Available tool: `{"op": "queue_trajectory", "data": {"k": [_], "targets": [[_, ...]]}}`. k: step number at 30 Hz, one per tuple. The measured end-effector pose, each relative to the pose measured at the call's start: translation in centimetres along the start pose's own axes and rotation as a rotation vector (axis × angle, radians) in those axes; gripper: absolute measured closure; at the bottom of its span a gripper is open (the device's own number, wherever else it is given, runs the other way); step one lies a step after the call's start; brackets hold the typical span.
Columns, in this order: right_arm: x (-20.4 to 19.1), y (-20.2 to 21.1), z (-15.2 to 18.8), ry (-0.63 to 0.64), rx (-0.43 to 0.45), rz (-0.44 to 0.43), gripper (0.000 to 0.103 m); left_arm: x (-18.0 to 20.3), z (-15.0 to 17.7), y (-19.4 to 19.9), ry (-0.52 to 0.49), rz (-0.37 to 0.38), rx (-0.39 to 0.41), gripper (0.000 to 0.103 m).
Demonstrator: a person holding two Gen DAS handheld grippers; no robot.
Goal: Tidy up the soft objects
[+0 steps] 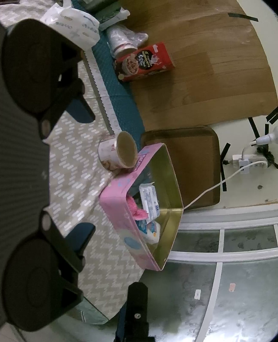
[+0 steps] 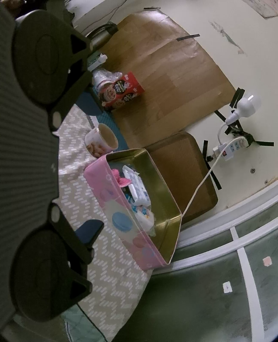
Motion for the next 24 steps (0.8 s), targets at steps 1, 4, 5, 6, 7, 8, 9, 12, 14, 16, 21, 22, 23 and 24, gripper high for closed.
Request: {"op": "queue_trajectory", "data": {"k": [1,4,5,6,7,8,9,12,14,16,21,22,23,24], "targets": [[-0.1,0.0,-0.1,0.004,0.003,-0.001,0.000,0.0,-0.1,0.0,-0.002,0.000,0.001,0.000],[-0.3,-0.1,-0.2,0.013,0.007,-0.003,0.000,0.0,-0.3,-0.1,-0.006,0.005,0.002,0.000],[-0.3,-0.1,-0.2,0.013,0.007,-0.004,0.000,0.0,-0.3,-0.1,-0.007,0.008,0.001,0.000],[-0.3,-0.1,-0.3,0.013,0.008,-0.005,0.000,0.0,-0.4,-0.2,-0.007,0.010,0.001,0.000],[-0.2,-0.2,-0.4,0.013,0.010,-0.005,0.000,0.1,-0.5,-0.2,-0.007,0.011,0.000,0.000],[-0.1,-0.2,-0.4,0.011,0.010,-0.006,0.000,0.0,-0.5,-0.3,-0.008,0.012,0.000,0.000],[-0.1,-0.2,-0.4,0.009,0.011,-0.005,0.000,0.1,-0.5,-0.3,-0.009,0.013,0.000,0.000],[0.0,-0.3,-0.5,0.005,0.011,-0.005,0.000,0.1,-0.5,-0.6,-0.009,0.017,-0.006,0.000],[0.1,-0.4,-0.6,0.005,0.011,-0.004,0.000,0.2,-0.6,-0.7,-0.010,0.018,-0.008,0.000],[0.1,-0.4,-0.7,0.004,0.012,-0.005,0.000,0.2,-0.7,-0.8,-0.010,0.021,-0.009,0.000],[0.1,-0.6,-0.9,0.008,0.014,-0.010,0.000,0.2,-0.8,-1.1,-0.008,0.023,-0.013,0.000],[0.1,-0.6,-0.9,0.008,0.013,-0.010,0.000,0.2,-0.8,-1.2,-0.009,0.022,-0.014,0.000],[0.1,-0.6,-0.9,0.008,0.013,-0.010,0.000,0.2,-0.9,-1.3,-0.010,0.021,-0.015,0.000],[0.1,-0.6,-0.9,0.007,0.013,-0.010,0.000,0.2,-0.9,-1.4,-0.011,0.019,-0.016,0.000]]}}
Point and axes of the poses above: each gripper's, at about its wrist camera, not at the fingertips, and y roughly against the way its jaws point, x to its right, z to its underside, the point moved 9 cm from there along -y, roughly the way its jaws point, and after that the axes turned 10 degrees about -y, right-handed, at the moved point
